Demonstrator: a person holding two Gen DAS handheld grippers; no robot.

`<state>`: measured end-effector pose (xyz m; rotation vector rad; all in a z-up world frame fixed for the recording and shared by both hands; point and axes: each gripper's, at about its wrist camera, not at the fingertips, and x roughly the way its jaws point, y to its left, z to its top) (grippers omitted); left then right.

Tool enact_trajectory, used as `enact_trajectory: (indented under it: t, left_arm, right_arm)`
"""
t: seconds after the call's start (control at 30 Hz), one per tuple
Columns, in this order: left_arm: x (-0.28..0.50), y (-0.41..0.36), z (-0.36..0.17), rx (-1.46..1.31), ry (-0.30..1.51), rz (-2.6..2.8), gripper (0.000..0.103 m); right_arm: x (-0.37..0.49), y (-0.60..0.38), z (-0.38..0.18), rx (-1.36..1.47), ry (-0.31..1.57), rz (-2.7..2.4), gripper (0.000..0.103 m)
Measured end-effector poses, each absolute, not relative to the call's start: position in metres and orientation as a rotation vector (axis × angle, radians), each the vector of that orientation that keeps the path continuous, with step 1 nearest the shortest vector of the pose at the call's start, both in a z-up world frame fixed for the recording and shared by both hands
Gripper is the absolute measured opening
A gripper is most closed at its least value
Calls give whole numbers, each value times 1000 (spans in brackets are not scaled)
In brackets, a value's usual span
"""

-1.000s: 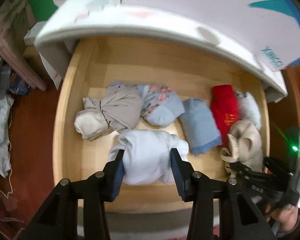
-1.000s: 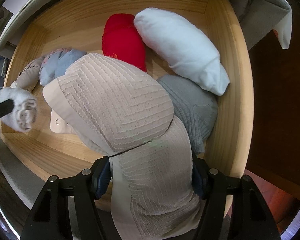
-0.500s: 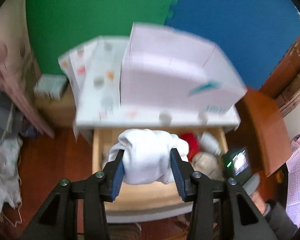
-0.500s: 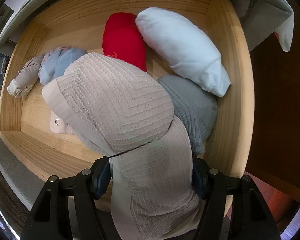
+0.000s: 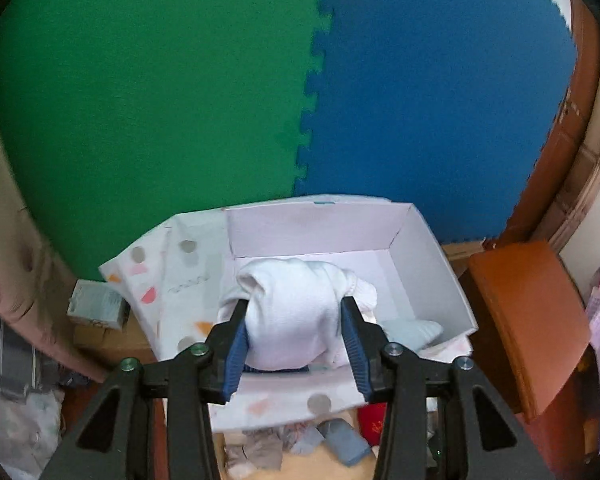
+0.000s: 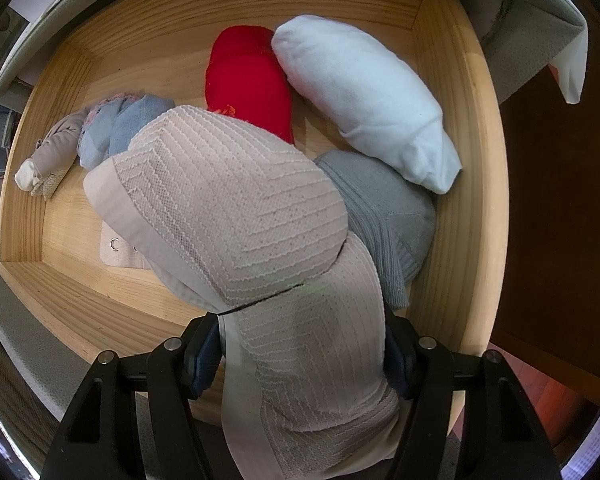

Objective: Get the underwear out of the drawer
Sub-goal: 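Lift the white bundle from the drawer into the white box with the left tool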

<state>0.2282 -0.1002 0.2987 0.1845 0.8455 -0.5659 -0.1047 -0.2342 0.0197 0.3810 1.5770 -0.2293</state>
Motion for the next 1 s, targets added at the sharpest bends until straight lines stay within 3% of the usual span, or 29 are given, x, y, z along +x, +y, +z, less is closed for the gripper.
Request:
enact_trajectory:
  t: [0.4,1.0]
  left_arm:
    - [269,-129,185,267,1025,-450,44]
    - [245,-114,178,218,1120,-275,44]
  right_arm:
    - [-105,-234,20,379,1573,-223,63]
    - [-105,-234,21,378,1574,-224,63]
